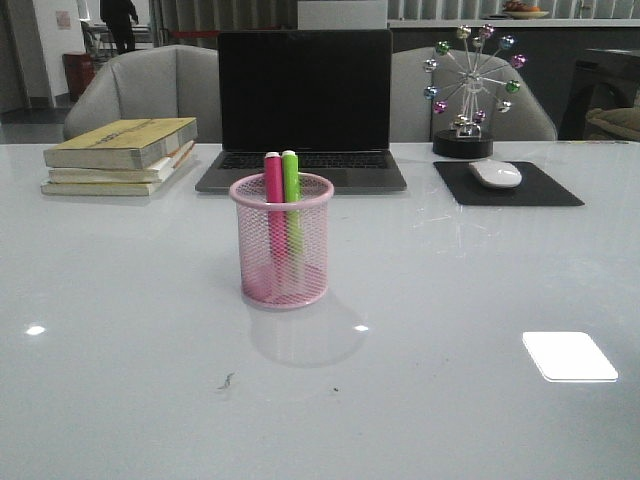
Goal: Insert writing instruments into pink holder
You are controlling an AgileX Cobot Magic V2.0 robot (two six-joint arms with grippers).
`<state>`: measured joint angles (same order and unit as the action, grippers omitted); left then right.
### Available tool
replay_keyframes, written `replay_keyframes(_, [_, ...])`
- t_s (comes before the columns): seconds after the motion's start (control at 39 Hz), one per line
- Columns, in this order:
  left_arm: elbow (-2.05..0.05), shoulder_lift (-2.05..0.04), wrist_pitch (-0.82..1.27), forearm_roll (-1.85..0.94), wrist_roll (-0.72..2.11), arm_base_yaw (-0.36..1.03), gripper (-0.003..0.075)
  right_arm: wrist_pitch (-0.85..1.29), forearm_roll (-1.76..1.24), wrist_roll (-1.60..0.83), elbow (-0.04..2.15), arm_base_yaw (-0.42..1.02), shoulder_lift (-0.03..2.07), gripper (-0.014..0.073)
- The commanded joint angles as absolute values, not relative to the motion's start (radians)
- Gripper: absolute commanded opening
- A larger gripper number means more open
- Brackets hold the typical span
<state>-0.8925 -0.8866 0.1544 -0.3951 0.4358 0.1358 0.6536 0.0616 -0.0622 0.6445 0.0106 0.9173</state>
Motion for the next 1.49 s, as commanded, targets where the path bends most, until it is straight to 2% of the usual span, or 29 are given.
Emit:
replay_keyframes(0.0, [-0.848, -0.815, 0.118, -0.394, 0.435, 0.114, 0.0365, 0.589, 0.074, -0.068, 0.670, 0.005, 0.898, 0.0551])
replay_keyframes(0.23, [-0.648, -0.651, 0.116, -0.394, 0.435, 0.079, 0.0365, 0.565, 0.074, -0.068, 0.670, 0.005, 0.825, 0.0551])
replay_keyframes(0.46, [-0.539, -0.560, 0.118, -0.397, 0.435, 0.075, 0.0365, 0.625, 0.064, -0.067, 0.670, 0.005, 0.745, 0.0540])
replay_keyframes(0.64, [-0.539, -0.550, 0.118, -0.397, 0.435, 0.075, 0.0365, 0.643, 0.030, -0.067, 0.670, 0.005, 0.710, 0.0433])
replay_keyframes(0.92, [-0.539, -0.550, 0.118, -0.397, 0.435, 0.075, 0.0365, 0.643, -0.102, -0.067, 0.670, 0.005, 0.705, 0.0139])
replay_keyframes(1.08, [-0.539, -0.550, 0.118, -0.397, 0.435, 0.075, 0.0365, 0.642, -0.102, -0.067, 0.670, 0.005, 0.705, 0.0052])
replay_keyframes(1.46, [-0.539, -0.552, 0.118, -0.397, 0.435, 0.075, 0.0365, 0.643, -0.102, -0.067, 0.670, 0.005, 0.705, 0.0049])
